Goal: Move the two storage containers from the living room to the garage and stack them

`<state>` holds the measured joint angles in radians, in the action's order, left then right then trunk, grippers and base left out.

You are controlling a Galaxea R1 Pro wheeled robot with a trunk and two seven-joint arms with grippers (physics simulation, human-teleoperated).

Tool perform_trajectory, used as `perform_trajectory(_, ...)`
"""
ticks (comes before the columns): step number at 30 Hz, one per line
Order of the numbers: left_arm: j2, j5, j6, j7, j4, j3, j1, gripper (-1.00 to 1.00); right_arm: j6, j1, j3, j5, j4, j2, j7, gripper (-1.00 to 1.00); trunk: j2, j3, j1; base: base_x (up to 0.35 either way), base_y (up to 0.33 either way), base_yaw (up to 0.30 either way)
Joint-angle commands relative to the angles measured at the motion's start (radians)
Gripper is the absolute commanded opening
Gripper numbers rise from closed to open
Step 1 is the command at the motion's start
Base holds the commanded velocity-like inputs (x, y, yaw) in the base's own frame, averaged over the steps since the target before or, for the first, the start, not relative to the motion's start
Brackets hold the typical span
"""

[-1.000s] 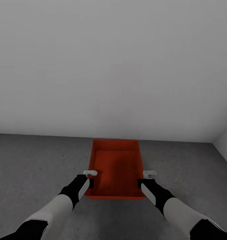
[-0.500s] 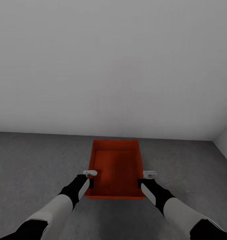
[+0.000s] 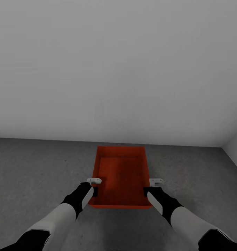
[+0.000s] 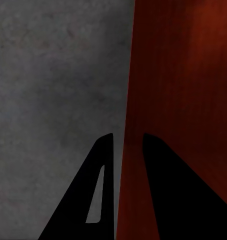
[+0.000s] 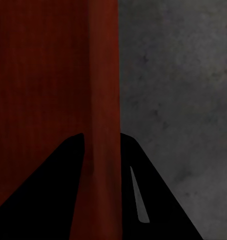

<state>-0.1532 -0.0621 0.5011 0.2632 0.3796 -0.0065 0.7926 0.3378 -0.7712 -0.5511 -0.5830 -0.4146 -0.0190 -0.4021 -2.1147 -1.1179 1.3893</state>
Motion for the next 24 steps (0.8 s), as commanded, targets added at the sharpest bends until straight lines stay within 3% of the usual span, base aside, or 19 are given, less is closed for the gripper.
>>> perform_trajectory(1, 0.000, 0.025, 0.011, 0.011, -0.002, -0.005, -0.001, -1.00, 0.010, -0.002, 0.022, 0.035, -0.003, 0.001, -0.011, -1.00, 0.000, -0.001, 0.000, 0.000, 0.000, 0.000)
perform_trajectory(24, 0.000, 0.025, 0.011, 0.011, -0.002, -0.006, -0.001, -1.00, 0.010, -0.002, 0.022, 0.035, -0.003, 0.001, -0.011, -1.00, 0.000, -0.001, 0.000, 0.000, 0.000, 0.000)
